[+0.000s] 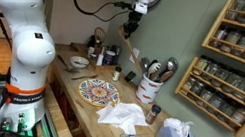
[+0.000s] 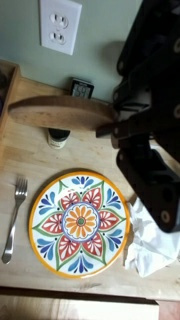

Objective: Remove the wooden spoon from the white holder and put it on the counter

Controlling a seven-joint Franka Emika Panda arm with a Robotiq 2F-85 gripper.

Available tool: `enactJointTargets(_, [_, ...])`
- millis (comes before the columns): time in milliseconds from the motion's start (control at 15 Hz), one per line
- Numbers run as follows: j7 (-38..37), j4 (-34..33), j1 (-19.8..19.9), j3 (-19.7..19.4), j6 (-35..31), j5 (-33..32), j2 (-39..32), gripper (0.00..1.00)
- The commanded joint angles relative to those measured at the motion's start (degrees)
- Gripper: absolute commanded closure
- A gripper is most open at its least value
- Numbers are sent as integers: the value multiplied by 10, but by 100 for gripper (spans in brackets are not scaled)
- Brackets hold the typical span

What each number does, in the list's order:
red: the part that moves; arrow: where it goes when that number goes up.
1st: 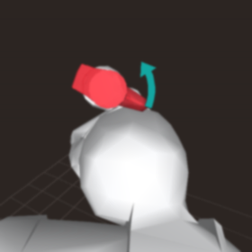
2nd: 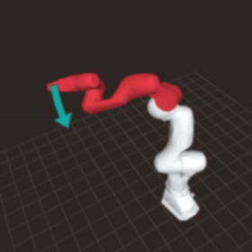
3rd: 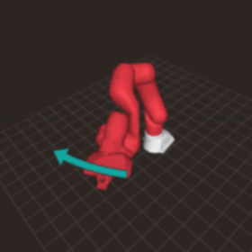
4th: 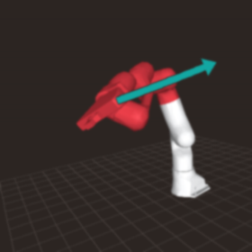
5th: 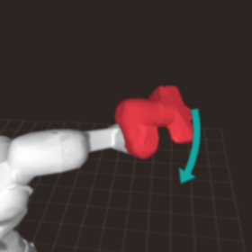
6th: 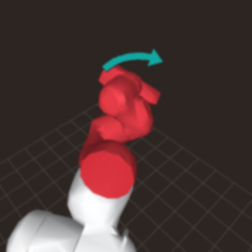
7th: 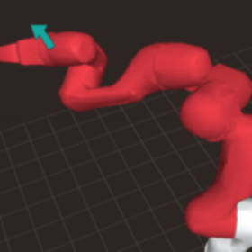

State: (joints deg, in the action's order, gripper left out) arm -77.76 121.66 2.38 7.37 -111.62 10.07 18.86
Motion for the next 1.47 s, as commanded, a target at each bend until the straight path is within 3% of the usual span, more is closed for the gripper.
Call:
enactJointTargets(0, [-51,-4,-6,17,56,-37,-6,97])
enactJointTargets(200, [-85,-10,-3,22,74,-59,-31,97])
enactJointTargets(733, [-158,-10,1,-12,55,-102,-132,97])
enactJointTargets(1400, [-235,4,-23,-39,-77,-186,-233,97])
